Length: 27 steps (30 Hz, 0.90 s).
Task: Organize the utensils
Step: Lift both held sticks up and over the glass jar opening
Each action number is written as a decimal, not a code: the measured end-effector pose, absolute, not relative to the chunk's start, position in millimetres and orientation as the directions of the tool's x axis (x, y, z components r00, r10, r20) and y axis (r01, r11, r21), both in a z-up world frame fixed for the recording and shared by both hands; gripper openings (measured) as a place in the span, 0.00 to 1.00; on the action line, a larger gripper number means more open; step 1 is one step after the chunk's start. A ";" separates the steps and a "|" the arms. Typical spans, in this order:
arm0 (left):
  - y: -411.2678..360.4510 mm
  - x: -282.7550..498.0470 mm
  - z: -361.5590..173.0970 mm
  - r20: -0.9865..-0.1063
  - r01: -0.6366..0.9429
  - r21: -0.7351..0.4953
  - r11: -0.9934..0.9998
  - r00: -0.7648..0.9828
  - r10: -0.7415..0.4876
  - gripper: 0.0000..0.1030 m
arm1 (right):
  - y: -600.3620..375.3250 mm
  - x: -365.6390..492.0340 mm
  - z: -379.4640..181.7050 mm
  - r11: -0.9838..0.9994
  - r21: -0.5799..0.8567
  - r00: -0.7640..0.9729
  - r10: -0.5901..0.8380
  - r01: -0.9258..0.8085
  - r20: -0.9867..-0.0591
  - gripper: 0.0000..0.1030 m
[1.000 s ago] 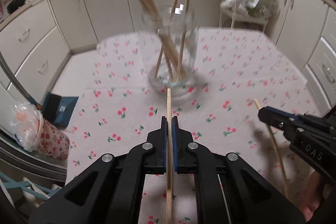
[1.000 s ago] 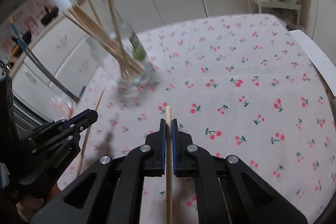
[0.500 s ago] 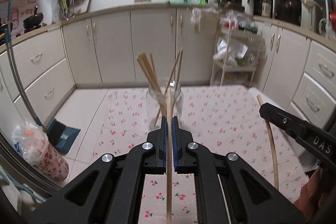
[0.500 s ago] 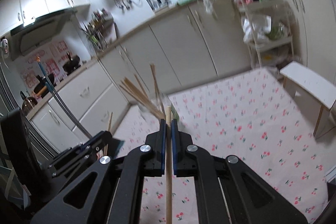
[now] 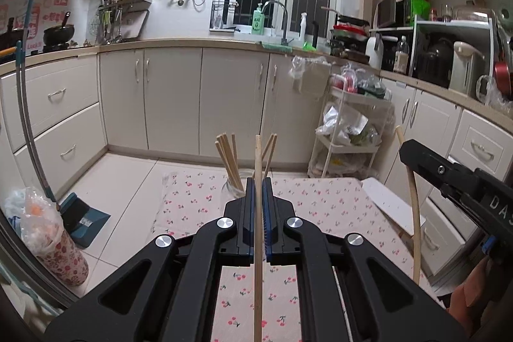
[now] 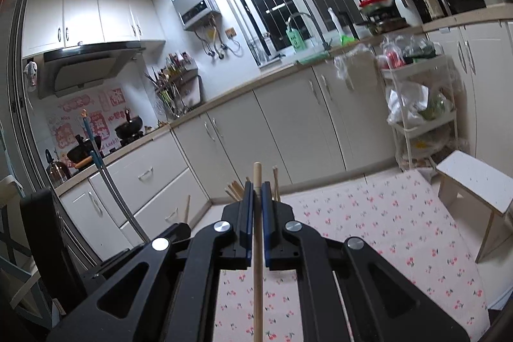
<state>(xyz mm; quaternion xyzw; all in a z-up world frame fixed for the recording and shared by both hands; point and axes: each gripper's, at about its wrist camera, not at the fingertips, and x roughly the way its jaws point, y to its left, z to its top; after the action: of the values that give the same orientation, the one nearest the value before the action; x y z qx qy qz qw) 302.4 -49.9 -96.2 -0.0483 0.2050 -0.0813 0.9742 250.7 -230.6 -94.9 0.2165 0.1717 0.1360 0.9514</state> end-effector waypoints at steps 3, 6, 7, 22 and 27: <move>-46.8 305.6 -92.9 -0.369 0.147 -0.149 0.978 0.909 -0.193 0.04 | -229.8 257.5 -91.3 0.867 0.461 0.909 0.333 -0.191 -0.250 0.06; -39.3 313.2 -88.1 -0.342 0.150 -0.177 0.973 0.917 -0.203 0.04 | -228.8 264.9 -90.0 0.864 0.463 0.913 0.333 -0.196 -0.236 0.06; -38.3 314.6 -87.7 -0.339 0.147 -0.179 0.973 0.919 -0.201 0.04 | -228.7 268.0 -89.8 0.863 0.464 0.914 0.333 -0.197 -0.232 0.06; -6.5 376.4 -61.8 -0.191 0.118 -0.292 0.949 0.965 -0.179 0.04 | -231.1 334.8 -82.7 0.831 0.506 0.935 0.334 -0.232 -0.120 0.06; -7.7 400.6 -60.7 -0.166 0.125 -0.332 0.935 0.968 -0.188 0.04 | -232.2 359.9 -78.9 0.806 0.544 0.945 0.321 -0.235 -0.066 0.06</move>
<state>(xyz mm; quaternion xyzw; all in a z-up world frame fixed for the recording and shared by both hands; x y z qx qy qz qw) 400.6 -7.7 -60.7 -0.1619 0.0979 -0.0799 0.9787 359.9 -232.2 -78.9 0.2749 0.0777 0.1469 0.9470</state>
